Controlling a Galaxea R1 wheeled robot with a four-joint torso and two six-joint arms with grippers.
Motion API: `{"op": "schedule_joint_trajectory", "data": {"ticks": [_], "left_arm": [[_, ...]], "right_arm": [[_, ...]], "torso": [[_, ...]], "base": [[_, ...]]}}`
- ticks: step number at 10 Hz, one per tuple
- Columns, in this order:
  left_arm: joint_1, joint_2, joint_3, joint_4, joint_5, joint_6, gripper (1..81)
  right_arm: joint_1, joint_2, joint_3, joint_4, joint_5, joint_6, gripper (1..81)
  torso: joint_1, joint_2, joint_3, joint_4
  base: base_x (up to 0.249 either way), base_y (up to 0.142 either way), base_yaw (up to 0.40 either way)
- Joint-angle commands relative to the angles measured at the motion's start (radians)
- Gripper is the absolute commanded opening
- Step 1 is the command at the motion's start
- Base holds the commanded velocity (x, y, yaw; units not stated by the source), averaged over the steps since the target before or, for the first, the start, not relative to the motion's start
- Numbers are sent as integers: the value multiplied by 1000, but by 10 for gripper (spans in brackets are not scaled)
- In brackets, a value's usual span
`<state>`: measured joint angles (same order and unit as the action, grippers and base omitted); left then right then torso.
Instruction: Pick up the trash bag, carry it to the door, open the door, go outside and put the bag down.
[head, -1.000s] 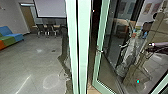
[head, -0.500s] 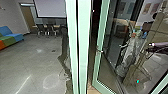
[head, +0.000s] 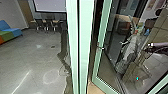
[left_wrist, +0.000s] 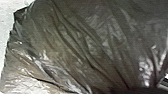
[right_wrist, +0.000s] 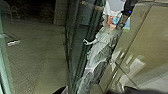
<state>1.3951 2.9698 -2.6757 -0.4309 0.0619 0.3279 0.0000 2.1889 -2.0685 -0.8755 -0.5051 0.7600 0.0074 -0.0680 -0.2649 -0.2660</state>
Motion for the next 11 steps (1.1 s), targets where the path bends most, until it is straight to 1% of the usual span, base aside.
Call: {"op": "schedule_joint_trajectory", "data": {"ticks": [1,2,3,4,5,6,7,8,9,10,11], "left_arm": [[-44,-1,2,-6,75,-1,10],[-44,-1,2,-6,75,-1,10],[-44,-1,2,-6,75,-1,10],[-43,0,2,-8,75,-1,10],[-44,0,2,-8,75,-1,10],[-43,-1,2,-8,75,-1,10],[-44,-3,2,-8,75,-1,10],[-44,-1,2,-9,75,-1,10],[-44,-3,2,-9,75,-1,10],[-44,-3,2,-11,75,-1,10],[-43,-4,2,-11,75,-1,10]], "right_arm": [[166,-30,-28,-66,-43,-4,811],[168,-29,-31,-66,-43,-5,811],[168,-27,-34,-66,-43,-10,811],[166,-27,-37,-66,-43,-14,811],[162,-29,-37,-66,-41,-14,811],[160,-30,-36,-66,-41,-14,811],[160,-29,-34,-66,-42,-14,811],[162,-24,-37,-69,-41,-14,811],[162,-15,-48,-71,-41,-14,811],[156,1,-70,-71,-36,-16,811],[154,26,-108,-71,6,-18,811]], "torso": [[0,0,2,0],[0,0,-3,-45],[0,0,-2,-74],[0,1,-2,-93],[1,1,-2,-119],[1,1,-2,-102],[1,1,-2,-103],[1,1,-2,-122],[1,1,-2,-127],[0,1,-2,-127],[0,1,-2,-127]], "base": [[0,0,0],[0,0,0],[0,0,0],[0,0,0],[0,0,0],[0,0,0],[0,0,0],[0,0,0],[0,0,0],[0,0,0],[0,0,0]]}}
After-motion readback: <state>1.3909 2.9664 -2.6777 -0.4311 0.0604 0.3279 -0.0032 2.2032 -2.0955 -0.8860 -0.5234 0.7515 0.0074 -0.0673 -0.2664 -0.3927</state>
